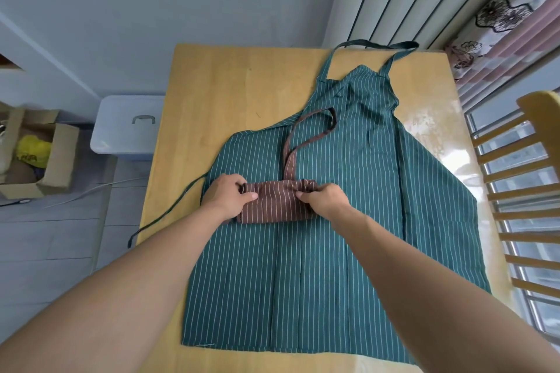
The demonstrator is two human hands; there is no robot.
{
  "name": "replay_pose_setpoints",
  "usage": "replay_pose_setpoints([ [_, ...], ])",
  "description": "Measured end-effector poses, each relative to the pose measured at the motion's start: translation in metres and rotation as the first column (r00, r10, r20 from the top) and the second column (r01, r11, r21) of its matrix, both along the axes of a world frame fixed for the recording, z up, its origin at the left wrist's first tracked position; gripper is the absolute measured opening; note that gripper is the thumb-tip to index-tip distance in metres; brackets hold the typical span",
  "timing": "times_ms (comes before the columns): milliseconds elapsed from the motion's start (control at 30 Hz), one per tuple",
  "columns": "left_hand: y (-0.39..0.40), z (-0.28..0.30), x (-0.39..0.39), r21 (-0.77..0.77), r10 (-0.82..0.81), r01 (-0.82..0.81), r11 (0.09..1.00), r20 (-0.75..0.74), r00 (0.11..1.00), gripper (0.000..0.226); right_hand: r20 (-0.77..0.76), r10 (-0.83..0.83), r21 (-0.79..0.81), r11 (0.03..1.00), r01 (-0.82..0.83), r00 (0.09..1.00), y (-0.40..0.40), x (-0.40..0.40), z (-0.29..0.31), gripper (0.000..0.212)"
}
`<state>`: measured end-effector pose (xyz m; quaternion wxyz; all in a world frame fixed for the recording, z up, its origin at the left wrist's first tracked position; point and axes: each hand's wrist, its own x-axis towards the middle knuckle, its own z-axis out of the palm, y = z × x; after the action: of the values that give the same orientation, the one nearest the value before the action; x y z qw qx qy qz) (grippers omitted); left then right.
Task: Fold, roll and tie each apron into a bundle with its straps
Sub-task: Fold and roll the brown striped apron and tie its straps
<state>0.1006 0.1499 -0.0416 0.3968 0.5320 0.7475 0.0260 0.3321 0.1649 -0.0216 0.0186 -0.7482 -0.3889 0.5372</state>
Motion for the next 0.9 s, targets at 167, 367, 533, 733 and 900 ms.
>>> replay_pose_setpoints([
  [167, 0.009, 0.022, -0.012, -0.153, -0.063, 0.088, 0.984, 0.165, 0.984, 0.026, -0.257, -0.222, -0.008, 0.974, 0.228, 0.940, -0.004, -0.014, 0.014, 0.026],
  [367, -0.004, 0.057, -0.029, -0.408, -0.008, 0.236, 0.882, 0.488, 0.873, 0.070, -0.464, 0.064, 0.002, 0.997, -0.071, 0.883, 0.016, -0.005, 0.066, 0.024],
  [533, -0.037, 0.090, 0.000, -0.535, 0.291, 0.324, 0.780, 0.769, 0.569, 0.072, -0.476, 0.281, -0.024, 0.943, -0.331, 0.834, 0.022, -0.004, 0.120, 0.022],
  [733, -0.067, 0.127, 0.034, -0.442, 0.377, 0.042, 0.896, 0.808, 0.453, 0.037, -0.413, 0.111, 0.051, 0.994, -0.099, 0.904, 0.000, 0.007, 0.161, 0.034],
  [900, -0.079, 0.147, 0.046, -0.330, 0.314, -0.059, 0.942, 0.806, 0.502, 0.034, -0.394, 0.054, 0.076, 0.997, -0.026, 0.917, -0.044, 0.007, 0.167, 0.051],
])
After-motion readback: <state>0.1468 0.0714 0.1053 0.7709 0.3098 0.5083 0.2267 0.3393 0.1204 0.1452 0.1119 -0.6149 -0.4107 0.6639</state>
